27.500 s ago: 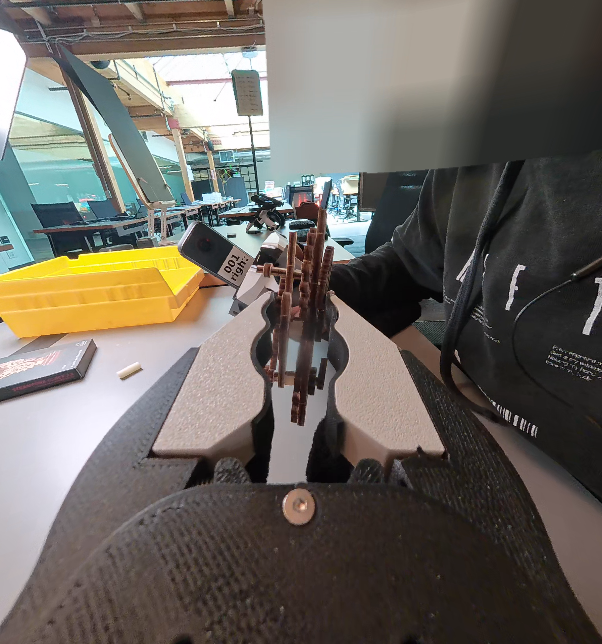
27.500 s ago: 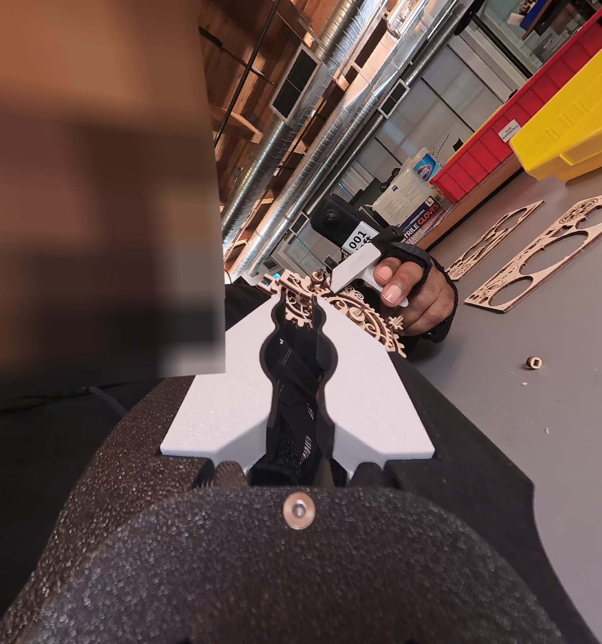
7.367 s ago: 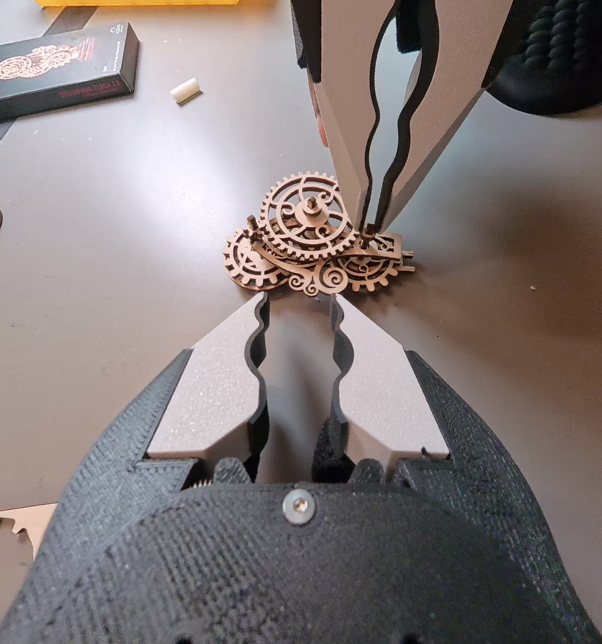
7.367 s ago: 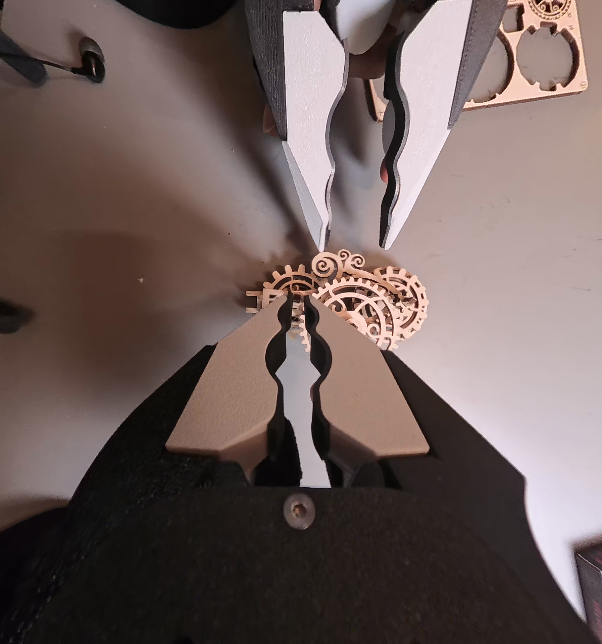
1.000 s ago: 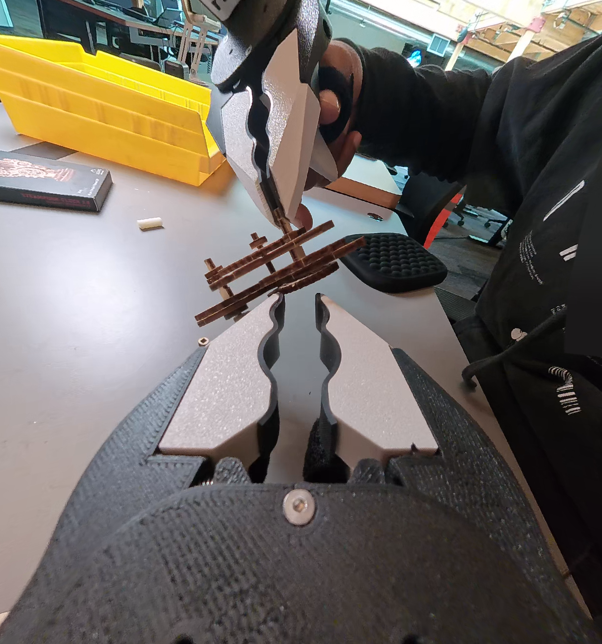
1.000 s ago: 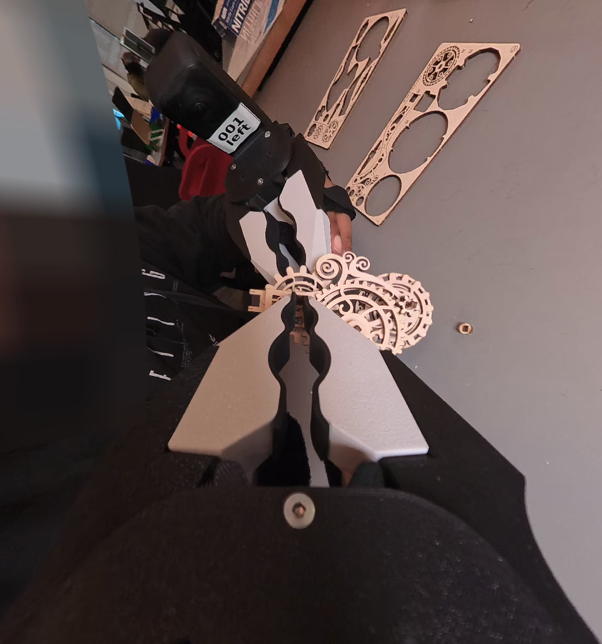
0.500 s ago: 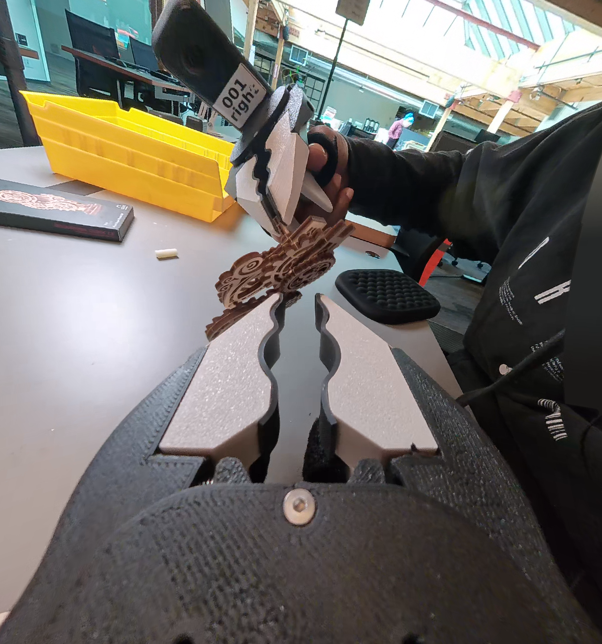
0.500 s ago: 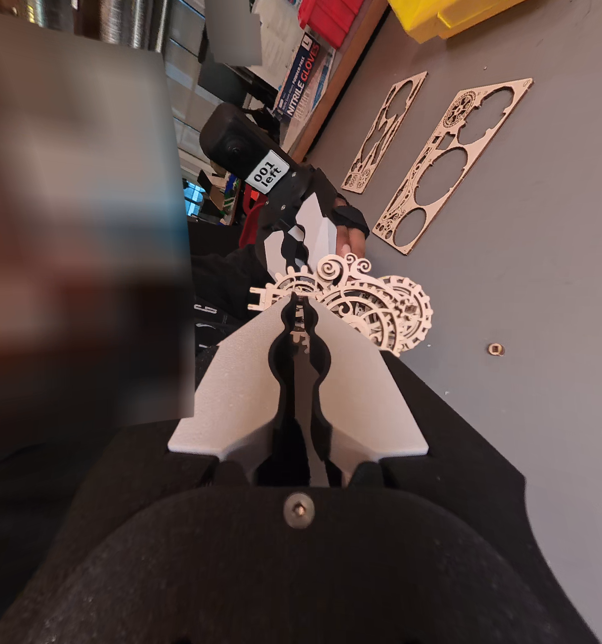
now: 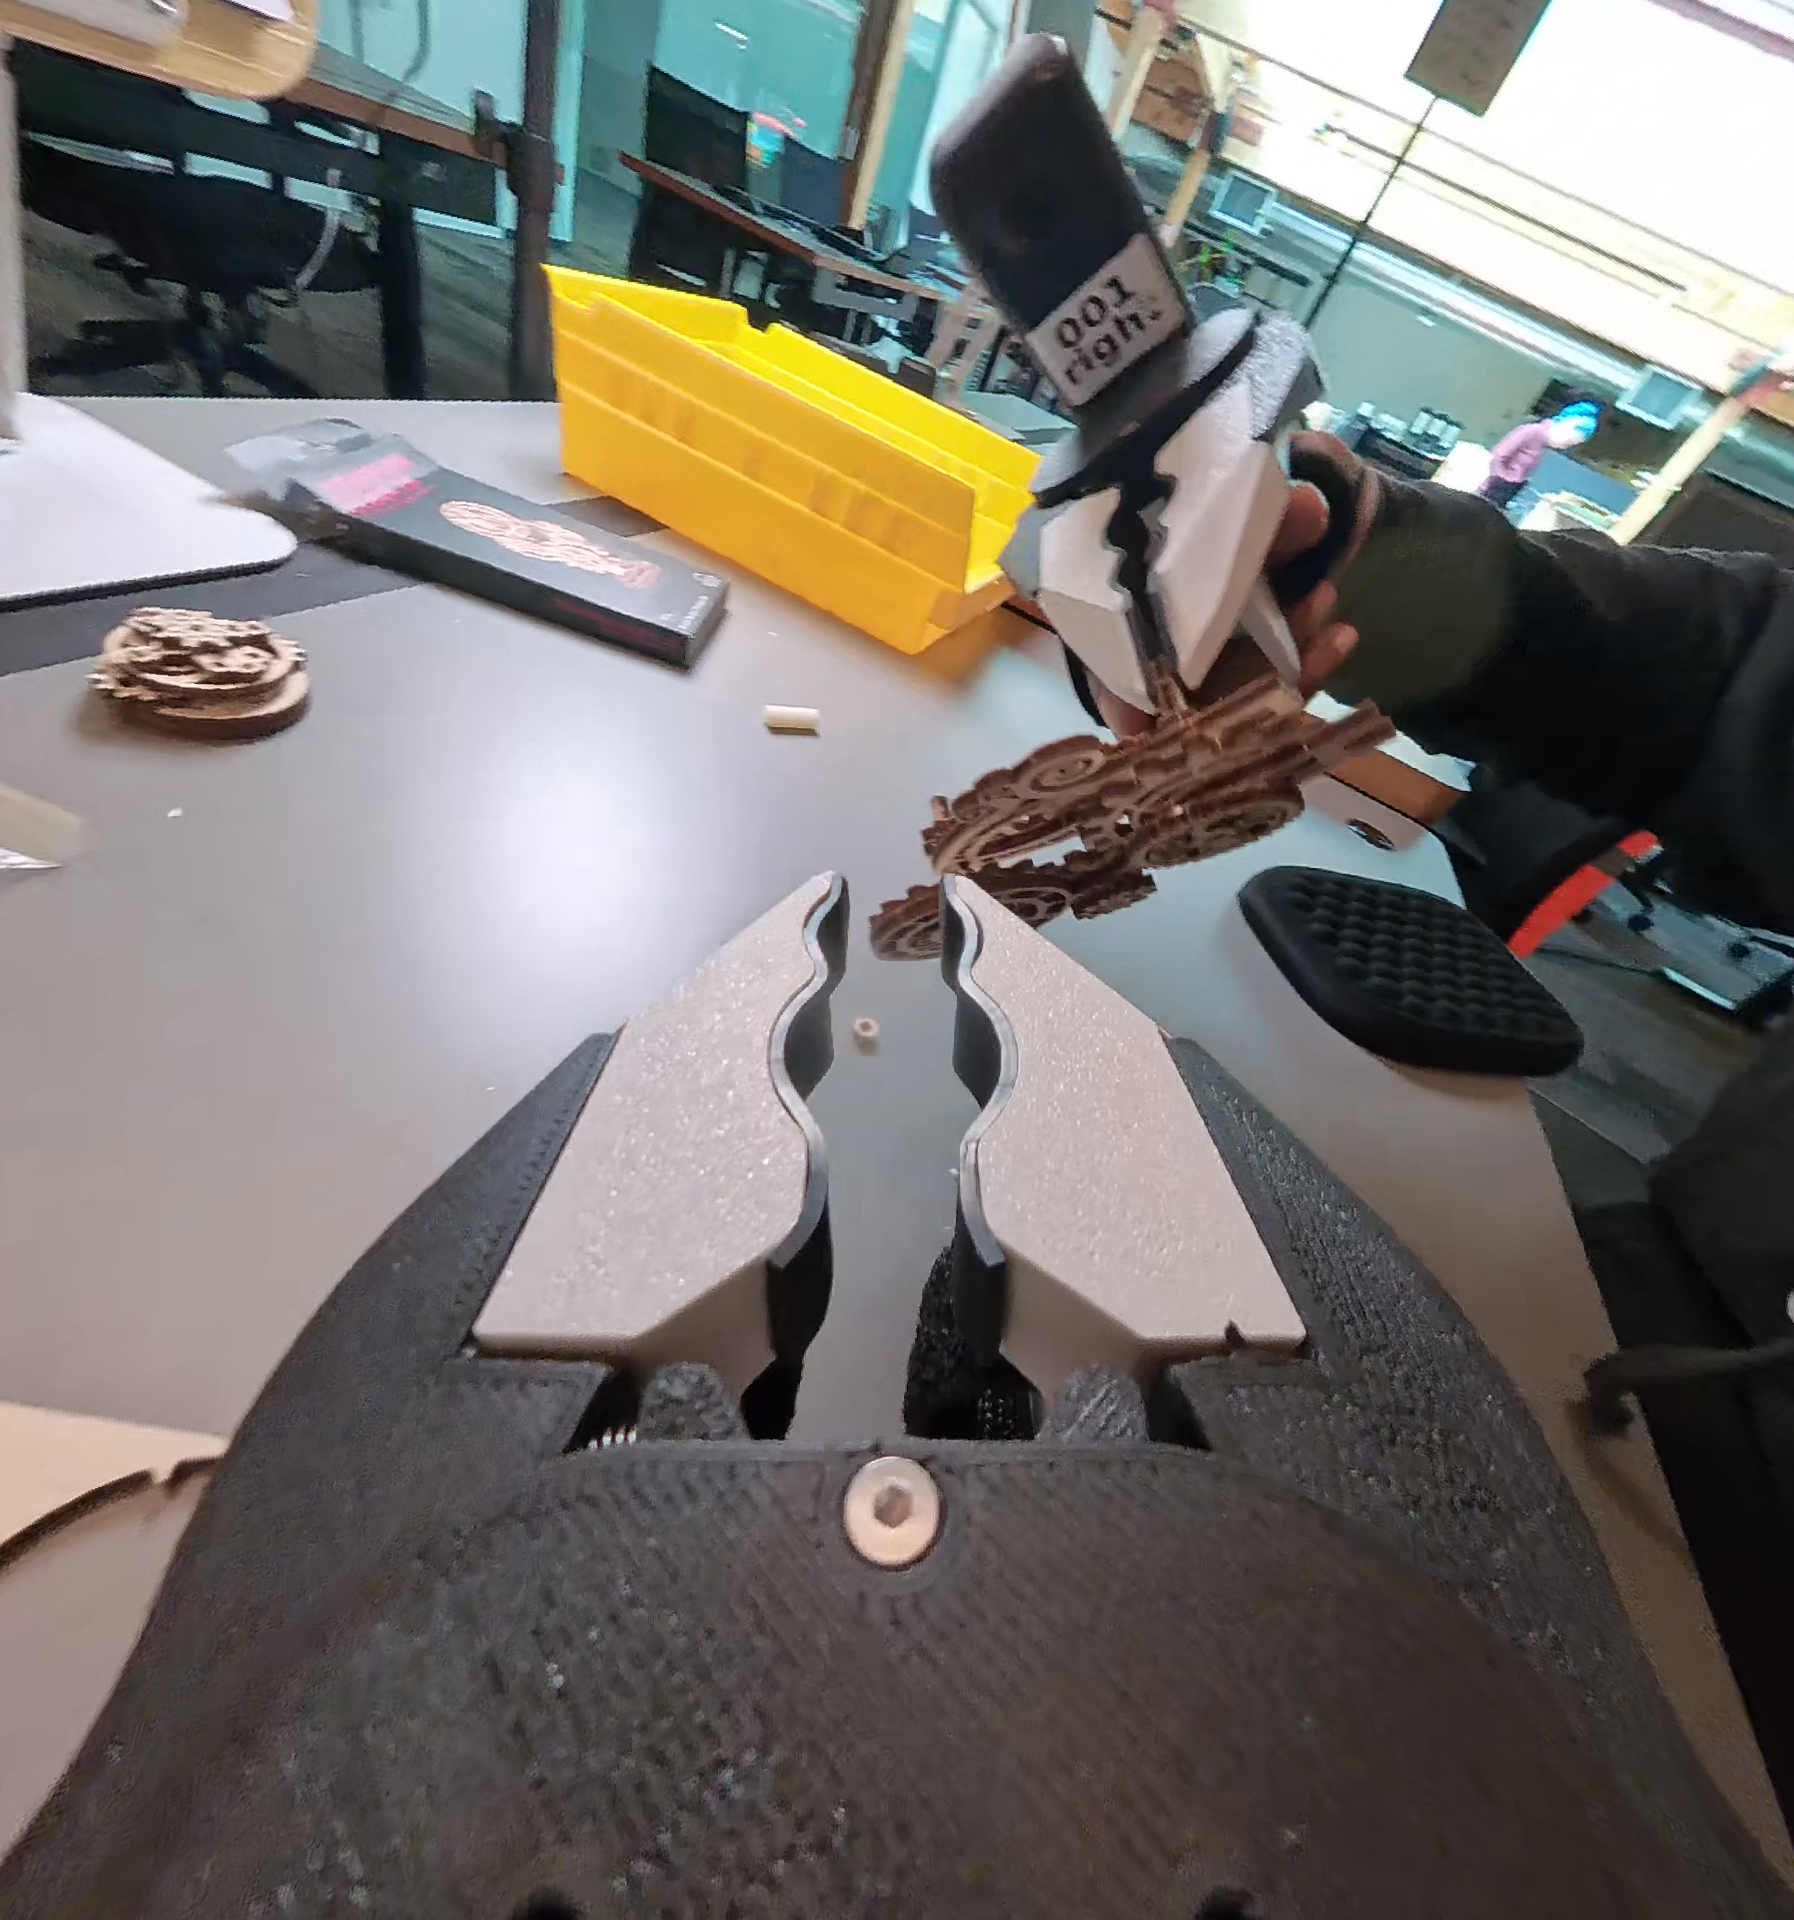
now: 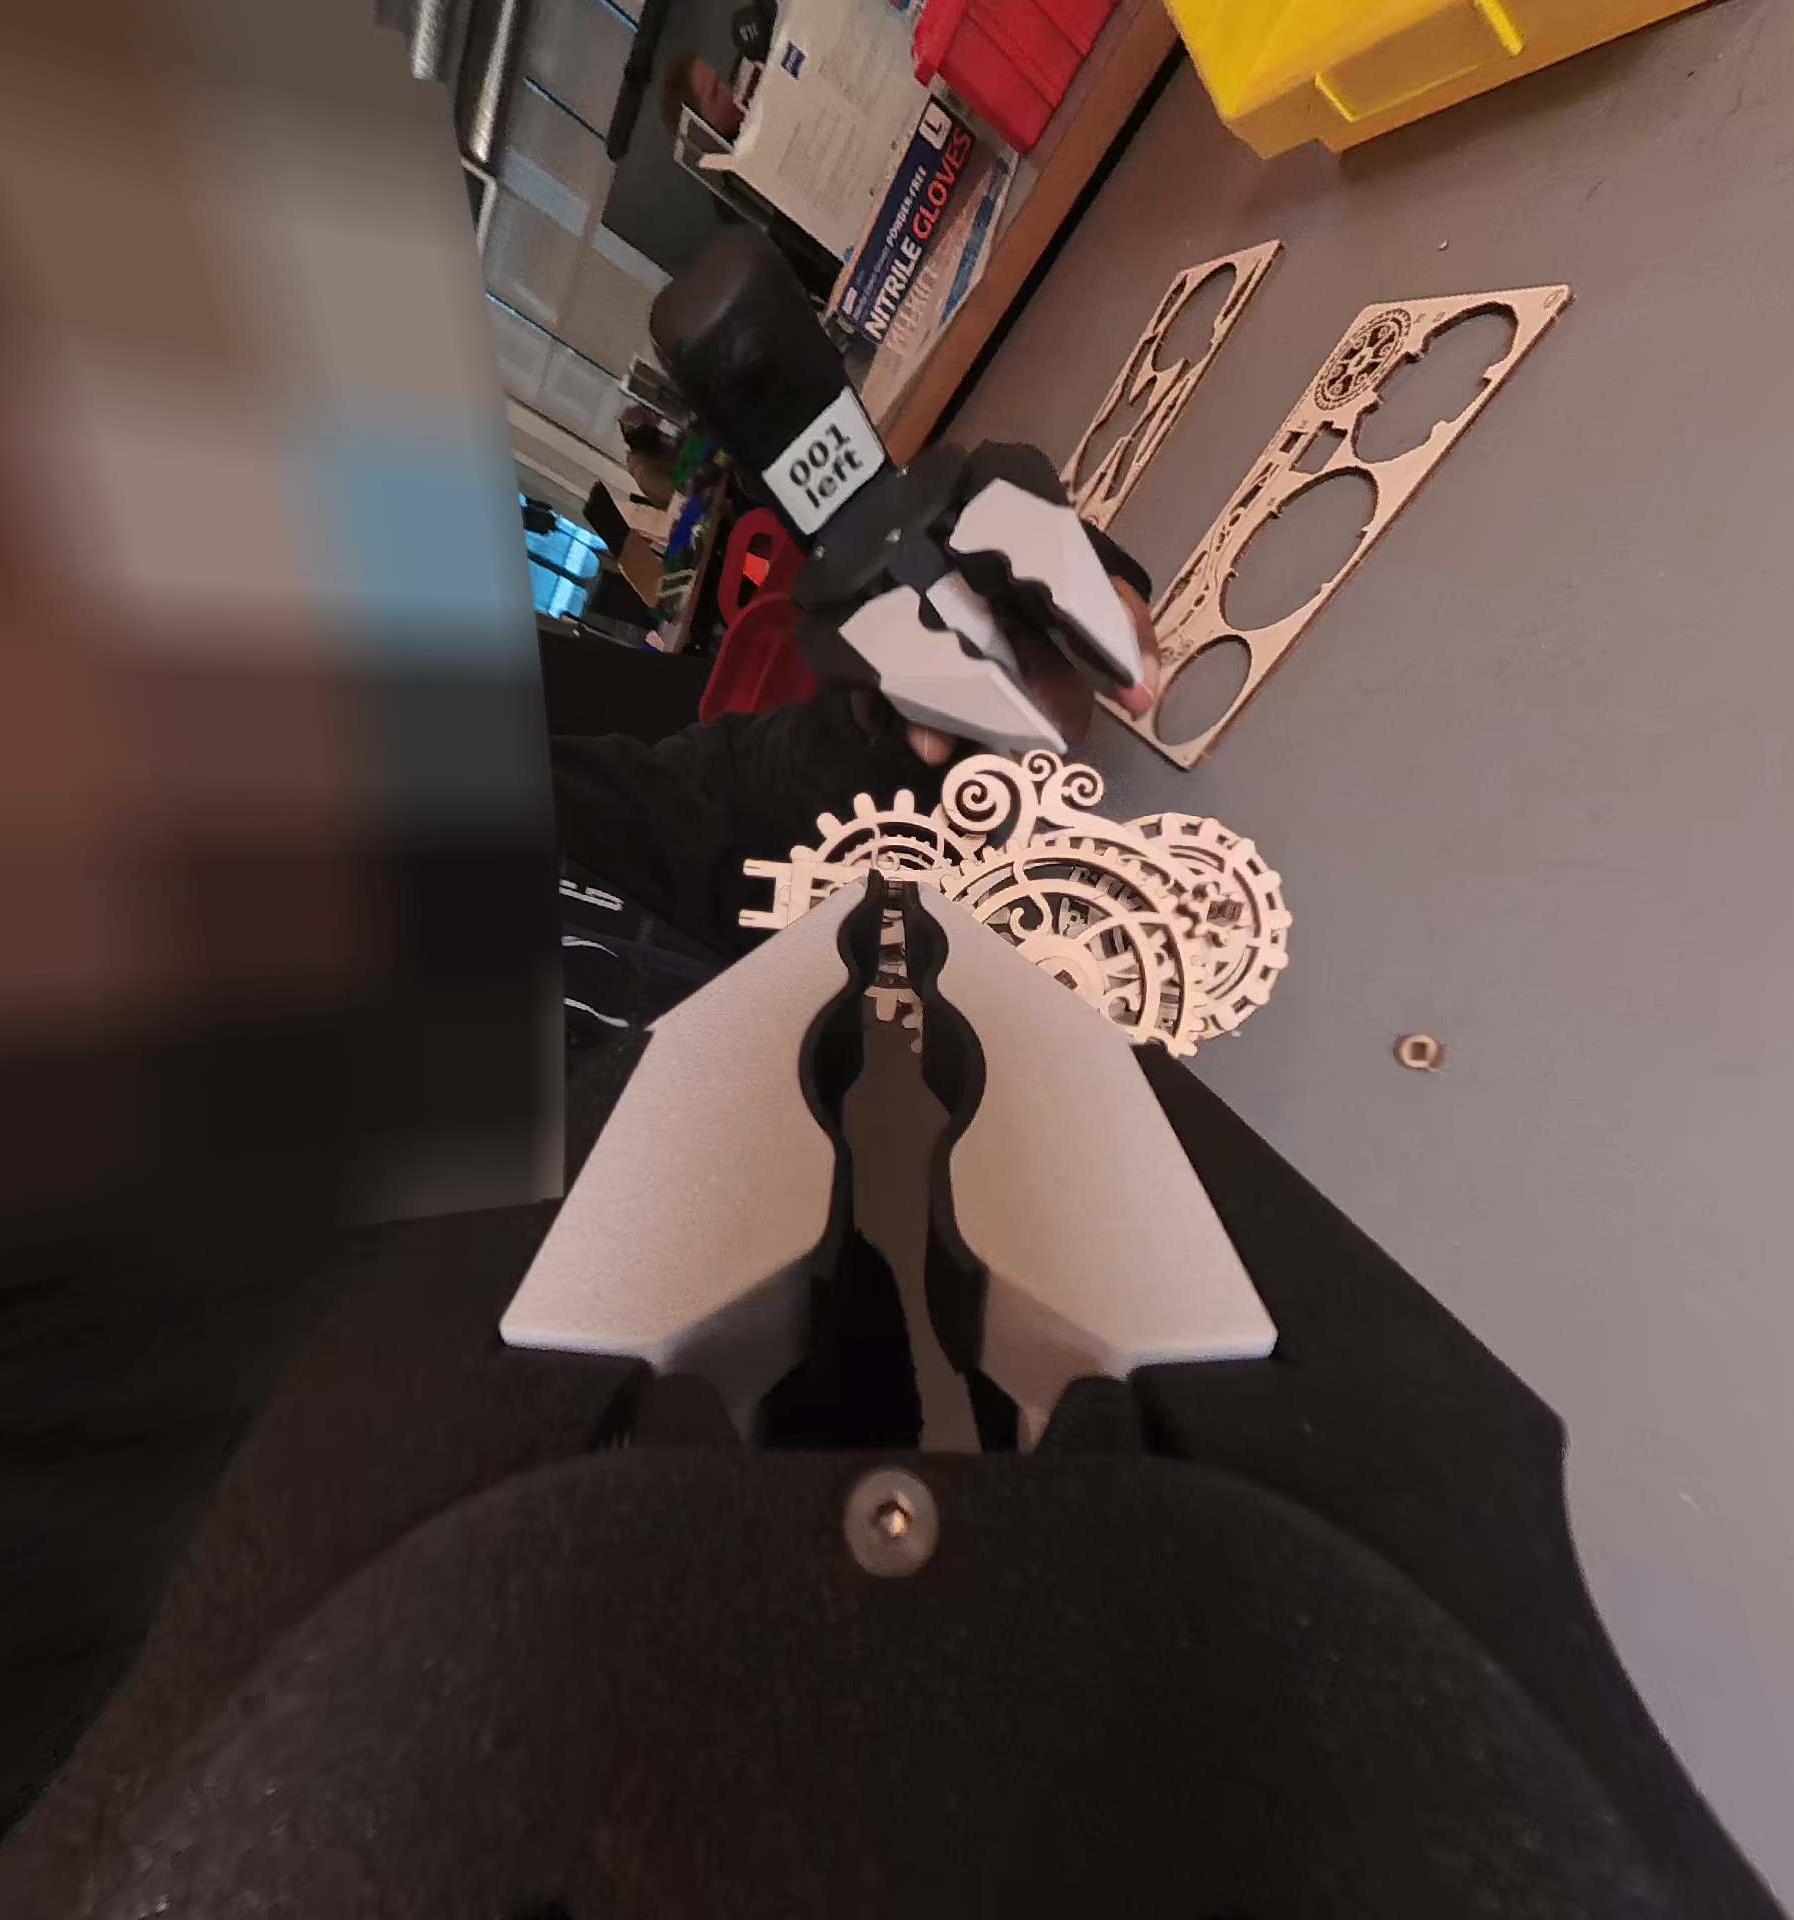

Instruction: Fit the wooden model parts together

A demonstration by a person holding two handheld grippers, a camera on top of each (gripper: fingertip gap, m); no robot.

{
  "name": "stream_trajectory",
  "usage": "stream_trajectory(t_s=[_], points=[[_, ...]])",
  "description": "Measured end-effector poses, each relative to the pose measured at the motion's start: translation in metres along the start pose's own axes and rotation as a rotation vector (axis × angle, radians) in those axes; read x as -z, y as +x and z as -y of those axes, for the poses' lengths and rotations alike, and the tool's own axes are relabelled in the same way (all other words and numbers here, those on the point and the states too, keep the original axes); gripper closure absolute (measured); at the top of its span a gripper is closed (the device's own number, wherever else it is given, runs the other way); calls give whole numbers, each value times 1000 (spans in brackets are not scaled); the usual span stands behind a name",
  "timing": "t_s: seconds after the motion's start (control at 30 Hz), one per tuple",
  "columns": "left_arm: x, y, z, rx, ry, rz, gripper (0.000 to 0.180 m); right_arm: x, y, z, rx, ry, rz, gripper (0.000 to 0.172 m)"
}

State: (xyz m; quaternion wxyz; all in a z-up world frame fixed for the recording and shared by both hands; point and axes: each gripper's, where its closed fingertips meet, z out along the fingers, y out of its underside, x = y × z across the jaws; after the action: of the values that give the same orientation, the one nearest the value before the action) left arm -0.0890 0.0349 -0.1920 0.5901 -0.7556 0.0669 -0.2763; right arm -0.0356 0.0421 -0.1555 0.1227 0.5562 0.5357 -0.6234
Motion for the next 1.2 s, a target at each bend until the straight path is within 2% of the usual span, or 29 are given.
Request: stream_trajectory(t_s=[0.03, 0.4, 0.67, 0.93, 1.03, 1.2], points=[[1, -5, 1, -4, 4, 25, 165, 1, 2, -3, 23, -16, -14, 170], [0, -10, -3, -51, -20, 76, 165, 6, 4, -11, 36, -20, 22, 170], [-1, -11, -4, -47, -25, 77, 166, 11, 19, -25, 138, -90, -109, 170], [-1, -12, -6, -44, -29, 78, 166, -11, 45, -85, 542, -472, -368, 170], [-1, -12, -6, -42, -29, 78, 166, -17, 46, -102, 673, -601, -397, 170], [-2, -11, -7, -41, -33, 73, 165, -24, 46, -121, 791, -725, -384, 169]])
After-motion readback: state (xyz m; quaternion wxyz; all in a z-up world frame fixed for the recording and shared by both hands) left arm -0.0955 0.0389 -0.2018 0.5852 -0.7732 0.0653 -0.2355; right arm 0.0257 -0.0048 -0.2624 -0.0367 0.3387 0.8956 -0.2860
